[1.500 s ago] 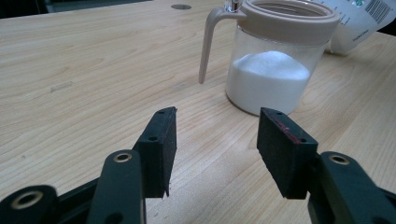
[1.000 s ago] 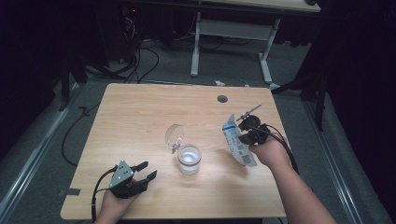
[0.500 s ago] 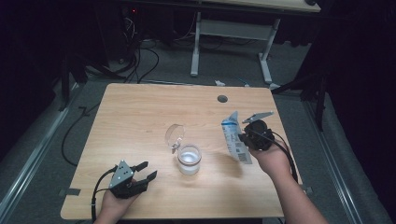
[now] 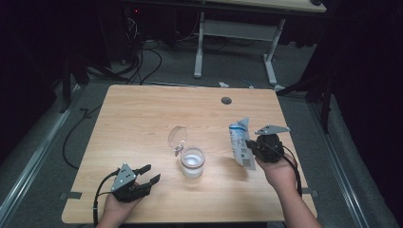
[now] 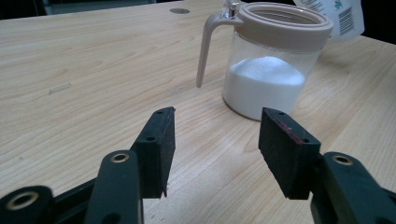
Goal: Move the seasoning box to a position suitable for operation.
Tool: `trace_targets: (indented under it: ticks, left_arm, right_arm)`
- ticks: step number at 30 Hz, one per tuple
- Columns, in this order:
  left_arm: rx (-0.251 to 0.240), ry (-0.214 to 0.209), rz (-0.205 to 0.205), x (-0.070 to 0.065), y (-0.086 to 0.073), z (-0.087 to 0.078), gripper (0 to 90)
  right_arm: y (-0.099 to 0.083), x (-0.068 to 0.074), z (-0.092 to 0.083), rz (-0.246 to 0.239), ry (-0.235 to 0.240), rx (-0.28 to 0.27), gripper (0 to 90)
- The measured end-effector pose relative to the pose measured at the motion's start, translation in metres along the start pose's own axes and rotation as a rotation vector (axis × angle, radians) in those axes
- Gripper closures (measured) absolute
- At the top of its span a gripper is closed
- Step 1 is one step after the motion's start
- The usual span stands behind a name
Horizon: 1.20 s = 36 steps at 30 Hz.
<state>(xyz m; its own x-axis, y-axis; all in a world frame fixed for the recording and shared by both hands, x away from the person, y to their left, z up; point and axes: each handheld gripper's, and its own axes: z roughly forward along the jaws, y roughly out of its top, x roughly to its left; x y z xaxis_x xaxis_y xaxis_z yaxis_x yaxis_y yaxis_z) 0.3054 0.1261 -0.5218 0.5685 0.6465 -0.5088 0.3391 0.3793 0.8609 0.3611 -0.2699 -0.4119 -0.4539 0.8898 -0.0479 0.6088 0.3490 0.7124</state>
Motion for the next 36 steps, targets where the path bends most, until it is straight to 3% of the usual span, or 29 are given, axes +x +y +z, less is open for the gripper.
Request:
trace_targets:
  ticks: [11,19,23,29,36]
  left_arm:
    - [0.006,0.001,0.007,0.001,0.0,0.0,45.8]
    - [0.003,0.01,0.01,0.003,0.001,-0.001,45.8]
    - [0.004,0.014,0.018,0.004,0.001,-0.001,45.8]
    - [0.024,0.021,0.05,0.004,-0.002,0.0,45.7]
    - [0.006,0.034,0.079,0.002,0.0,-0.003,45.5]
  right_arm:
    - [-0.022,-0.005,-0.001,0.048,-0.019,-0.151,90.0]
    - [-0.032,-0.003,0.003,0.058,-0.038,-0.228,90.0]
    - [-0.04,-0.004,0.005,0.088,-0.033,-0.28,90.0]
    - [-0.051,-0.004,0.009,0.115,-0.03,-0.348,90.0]
    - [-0.065,-0.005,0.014,0.127,-0.041,-0.411,90.0]
